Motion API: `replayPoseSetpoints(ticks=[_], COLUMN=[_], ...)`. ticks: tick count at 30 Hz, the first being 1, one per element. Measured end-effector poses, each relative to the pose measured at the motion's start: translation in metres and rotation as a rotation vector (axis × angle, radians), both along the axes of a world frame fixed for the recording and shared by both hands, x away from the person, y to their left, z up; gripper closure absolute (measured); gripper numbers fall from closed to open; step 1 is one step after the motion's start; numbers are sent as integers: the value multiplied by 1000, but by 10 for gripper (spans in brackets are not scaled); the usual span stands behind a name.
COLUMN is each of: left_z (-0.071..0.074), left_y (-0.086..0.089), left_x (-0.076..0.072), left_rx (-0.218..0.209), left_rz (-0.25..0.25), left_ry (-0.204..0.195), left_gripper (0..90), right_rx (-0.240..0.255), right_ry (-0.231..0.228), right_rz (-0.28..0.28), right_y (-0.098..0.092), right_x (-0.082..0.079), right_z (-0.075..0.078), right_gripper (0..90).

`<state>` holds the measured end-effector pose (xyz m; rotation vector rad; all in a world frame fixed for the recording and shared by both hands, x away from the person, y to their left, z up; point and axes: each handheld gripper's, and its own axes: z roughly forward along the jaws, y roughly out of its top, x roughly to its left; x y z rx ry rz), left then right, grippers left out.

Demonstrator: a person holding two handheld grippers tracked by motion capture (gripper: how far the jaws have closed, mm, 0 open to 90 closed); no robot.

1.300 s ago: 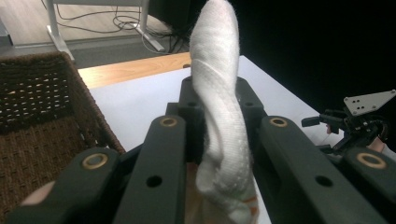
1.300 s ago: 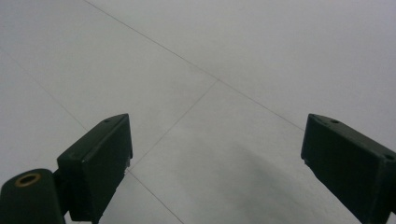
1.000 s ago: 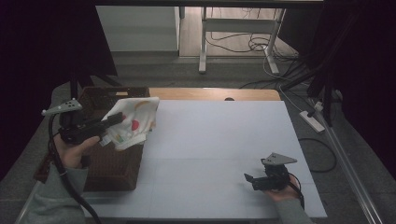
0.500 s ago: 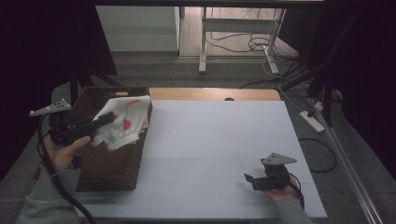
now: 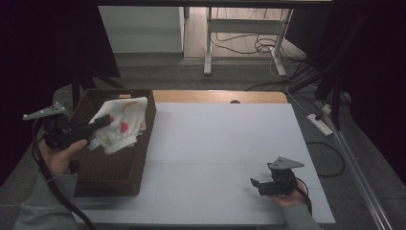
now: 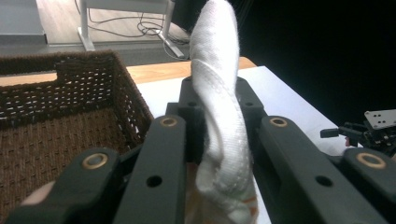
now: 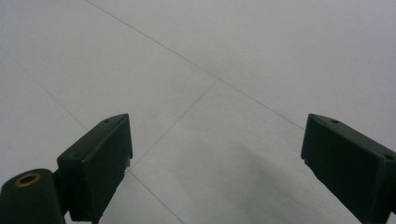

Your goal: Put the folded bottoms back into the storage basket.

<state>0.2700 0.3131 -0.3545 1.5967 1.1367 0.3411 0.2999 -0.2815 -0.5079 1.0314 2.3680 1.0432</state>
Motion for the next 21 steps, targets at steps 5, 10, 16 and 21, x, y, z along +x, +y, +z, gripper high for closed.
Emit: replayPoseSetpoints(ticks=[5, 10, 16, 21], left_z=[-1, -5, -10, -17], left_y=[4, 12, 19, 24], left_x=[0, 0, -1, -2], left_rx=[5, 2, -7, -1], left_rz=[11, 32, 52, 62], left_ry=[7, 19, 28, 48], left_gripper=[776, 776, 776, 776], right_rx=[-3, -5, -6, -6], right_ry=[1, 3, 3, 3], right_rz=[1, -2, -4, -3], right_y=[0, 0, 0, 0], right_x=[0, 0, 0, 0], right_z=[0, -1, -1, -1], right_gripper=[94, 94, 94, 94])
